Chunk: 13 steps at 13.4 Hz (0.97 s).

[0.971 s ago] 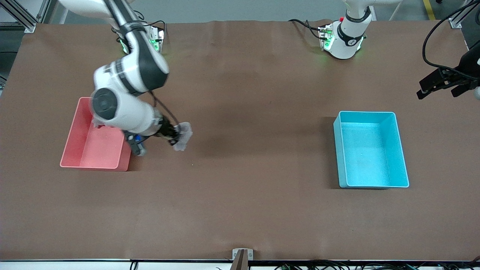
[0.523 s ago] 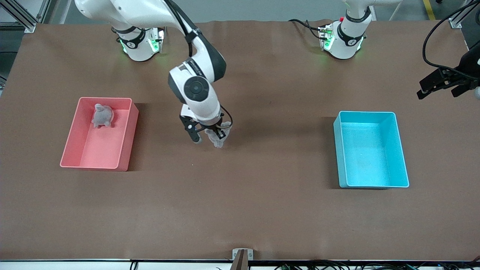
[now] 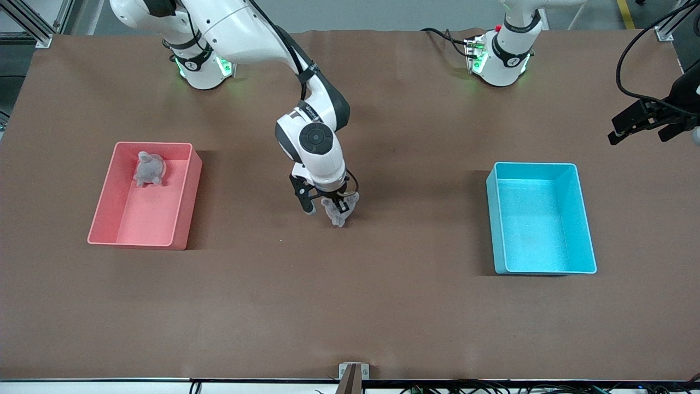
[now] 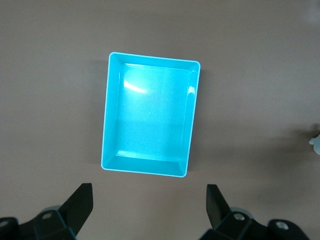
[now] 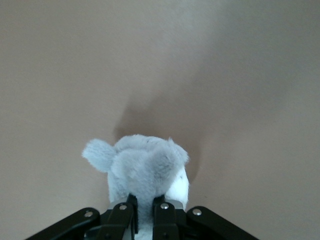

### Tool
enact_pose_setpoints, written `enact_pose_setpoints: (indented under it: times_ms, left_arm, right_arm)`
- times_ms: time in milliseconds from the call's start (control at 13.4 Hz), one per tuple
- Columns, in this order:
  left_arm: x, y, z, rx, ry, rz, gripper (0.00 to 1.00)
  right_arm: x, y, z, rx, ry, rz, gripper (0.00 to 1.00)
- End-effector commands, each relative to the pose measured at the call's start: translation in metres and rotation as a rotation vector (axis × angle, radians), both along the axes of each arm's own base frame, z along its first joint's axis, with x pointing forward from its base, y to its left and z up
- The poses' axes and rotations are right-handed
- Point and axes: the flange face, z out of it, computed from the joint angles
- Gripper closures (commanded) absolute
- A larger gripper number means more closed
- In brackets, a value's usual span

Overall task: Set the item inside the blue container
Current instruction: 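Carry the toy to the table middle and open the right gripper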

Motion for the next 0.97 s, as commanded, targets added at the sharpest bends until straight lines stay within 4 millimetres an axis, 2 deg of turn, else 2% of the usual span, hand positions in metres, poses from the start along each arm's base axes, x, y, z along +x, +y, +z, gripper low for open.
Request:
enact_pose_setpoints:
  times_ms: [0,224,373,597,672,747,896]
  left_arm:
    - [0.000,0.000,0.006,-0.021,0.004,-0.011,0.00]
    - [0.000,0.001,0.006,-0.021,0.004,-0.009,0.00]
    - [0.000,0.001,0.005,-0.021,0.007,-0.007,0.00]
    - [0.005,0.001,-0.006,-0.022,0.027,0.011,0.00]
    - [0.007,-0.006,-0.011,-0.022,0.037,0.002,0.00]
    - [0.011,-0.017,-0.018,-0.021,0.050,-0.009,0.00]
    - [0.015,-0.053,-0.030,-0.042,0.073,-0.055,0.00]
  right_arm:
    - [0.014,-0.005,0.012,0.000,-0.030,-0.016,0.00]
    - [0.042,-0.013,0.048,0.015,-0.081,-0.002,0.00]
    - [0.056,-0.037,0.061,-0.019,-0.054,0.134,0.00]
    - [0.078,-0.110,0.120,-0.068,0.042,0.383,0.00]
    - [0.083,-0.138,0.139,-0.074,0.069,0.449,0.00]
    - [0.087,-0.169,0.160,-0.076,0.098,0.533,0.00]
    - [0.093,-0.229,0.194,-0.065,0.138,0.636,0.00]
